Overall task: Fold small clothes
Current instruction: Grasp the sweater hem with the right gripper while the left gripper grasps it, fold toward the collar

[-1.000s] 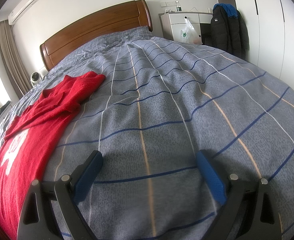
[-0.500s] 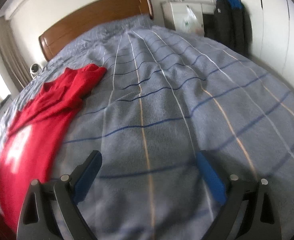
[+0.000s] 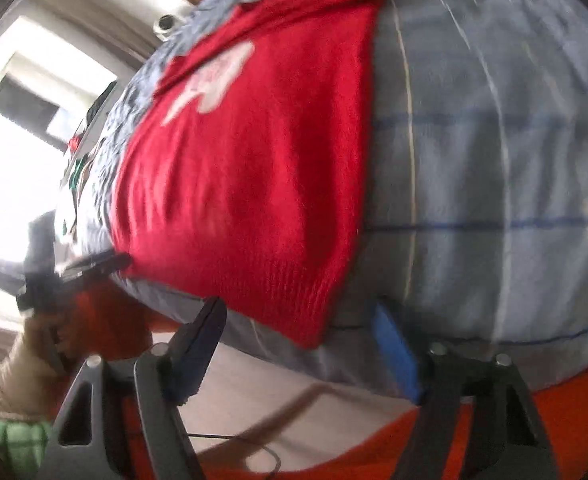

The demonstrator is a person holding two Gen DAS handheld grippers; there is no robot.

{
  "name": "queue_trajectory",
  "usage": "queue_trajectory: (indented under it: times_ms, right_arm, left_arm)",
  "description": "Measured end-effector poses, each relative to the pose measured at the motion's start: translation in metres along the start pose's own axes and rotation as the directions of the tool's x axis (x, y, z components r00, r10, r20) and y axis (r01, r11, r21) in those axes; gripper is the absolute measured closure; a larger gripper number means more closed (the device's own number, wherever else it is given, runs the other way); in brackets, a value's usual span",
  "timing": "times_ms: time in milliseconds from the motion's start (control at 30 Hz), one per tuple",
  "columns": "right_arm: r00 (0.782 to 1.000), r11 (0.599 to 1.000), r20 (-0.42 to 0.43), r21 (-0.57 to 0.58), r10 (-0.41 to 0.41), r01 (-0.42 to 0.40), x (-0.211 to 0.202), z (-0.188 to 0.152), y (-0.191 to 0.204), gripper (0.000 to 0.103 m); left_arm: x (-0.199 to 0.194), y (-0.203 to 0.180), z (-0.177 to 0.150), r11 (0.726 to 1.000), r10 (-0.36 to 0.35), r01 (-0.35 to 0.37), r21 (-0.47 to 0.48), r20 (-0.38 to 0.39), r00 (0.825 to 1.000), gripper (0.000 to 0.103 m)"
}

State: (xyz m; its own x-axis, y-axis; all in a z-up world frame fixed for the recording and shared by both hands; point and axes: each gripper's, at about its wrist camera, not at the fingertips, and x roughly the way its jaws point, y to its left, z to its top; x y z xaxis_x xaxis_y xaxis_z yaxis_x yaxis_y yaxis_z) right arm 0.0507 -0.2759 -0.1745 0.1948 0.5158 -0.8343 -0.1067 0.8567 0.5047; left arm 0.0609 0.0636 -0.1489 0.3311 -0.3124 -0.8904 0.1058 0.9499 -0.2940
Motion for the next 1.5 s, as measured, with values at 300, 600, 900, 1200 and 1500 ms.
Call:
queue_trajectory:
  times_ms: [300, 600, 900, 1200, 1500]
  right_arm:
    - [0.994, 0.997, 0.086, -0.008, 0.075, -0.074, -0.036, 0.002, 0.008, 0.097]
    - [0.916, 0.991, 0.378, -0.080, 0.133, -0.111, -0.088, 0.111, 0.011, 0.097]
    - [0.874, 0.996, 0.480, 0.003, 0.073, -0.085, -0.033, 0.303, -0.019, 0.093]
    - [0.853, 0.992, 0.519, 0.066, 0.061, -0.111, -0.012, 0.313, -0.038, 0.051]
    - [0.953, 0.986, 0.296, -0.124, -0.071, 0.112, 0.020, 0.218, -0.015, 0.050]
  left_arm:
    - [-0.055, 0.011, 0.003, 0.962, -0.209, 0.225, -0.157, 0.110, 0.972, 0.101]
    - [-0.053, 0.016, 0.156, 0.969, -0.185, 0.225, -0.106, 0.295, 0.937, 0.101]
    - [0.018, 0.033, 0.321, 0.992, 0.006, 0.037, -0.118, 0.342, 0.940, 0.093]
    - [0.005, 0.072, 0.304, 0.970, 0.097, 0.004, -0.244, 0.400, 0.911, 0.025]
    - [-0.013, 0.046, 0.193, 0.977, 0.211, -0.193, -0.089, 0.305, 0.929, 0.017]
